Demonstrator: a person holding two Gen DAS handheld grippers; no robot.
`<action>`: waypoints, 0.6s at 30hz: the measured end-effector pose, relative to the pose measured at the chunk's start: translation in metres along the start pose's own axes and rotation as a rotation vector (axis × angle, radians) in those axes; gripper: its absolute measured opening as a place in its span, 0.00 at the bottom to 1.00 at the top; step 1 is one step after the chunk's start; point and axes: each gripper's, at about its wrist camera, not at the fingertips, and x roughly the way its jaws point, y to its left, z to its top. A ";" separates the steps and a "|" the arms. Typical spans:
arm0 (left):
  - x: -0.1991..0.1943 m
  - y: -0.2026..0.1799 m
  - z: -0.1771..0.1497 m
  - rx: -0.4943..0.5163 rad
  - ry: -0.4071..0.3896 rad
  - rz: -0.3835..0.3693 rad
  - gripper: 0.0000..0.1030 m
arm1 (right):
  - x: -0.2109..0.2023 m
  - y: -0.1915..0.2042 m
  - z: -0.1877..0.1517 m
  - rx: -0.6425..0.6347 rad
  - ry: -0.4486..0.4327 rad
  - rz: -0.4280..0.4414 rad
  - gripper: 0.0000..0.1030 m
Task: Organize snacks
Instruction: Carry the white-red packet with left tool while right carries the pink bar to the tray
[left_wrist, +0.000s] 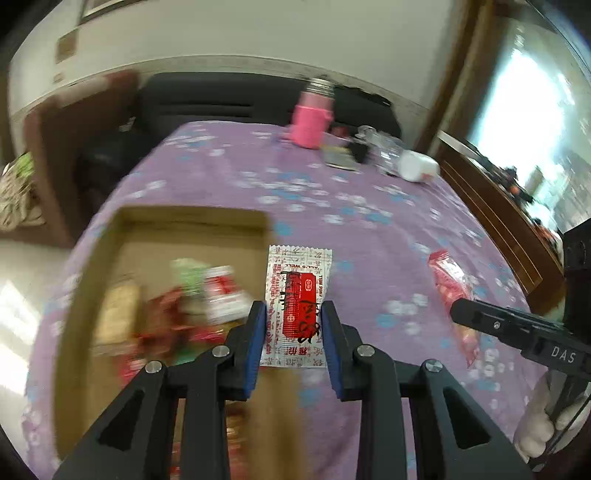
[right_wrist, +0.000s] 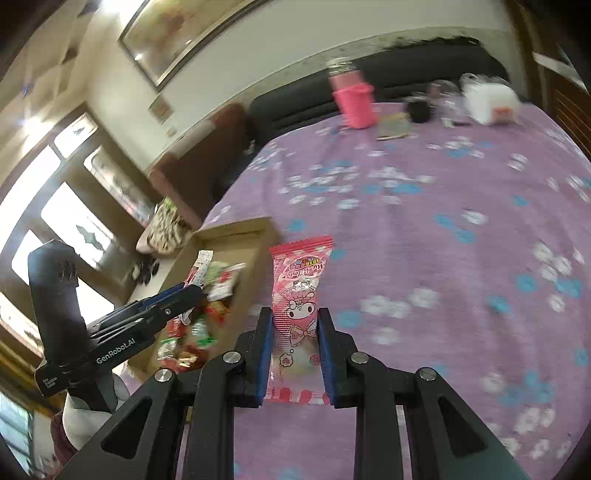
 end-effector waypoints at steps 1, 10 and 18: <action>-0.005 0.018 -0.003 -0.023 -0.008 0.026 0.28 | 0.011 0.012 0.002 -0.017 0.014 0.003 0.24; -0.017 0.099 -0.035 -0.161 0.007 0.127 0.29 | 0.108 0.082 0.014 -0.124 0.118 -0.029 0.25; -0.017 0.124 -0.042 -0.237 -0.003 0.116 0.46 | 0.163 0.091 0.035 -0.168 0.122 -0.144 0.26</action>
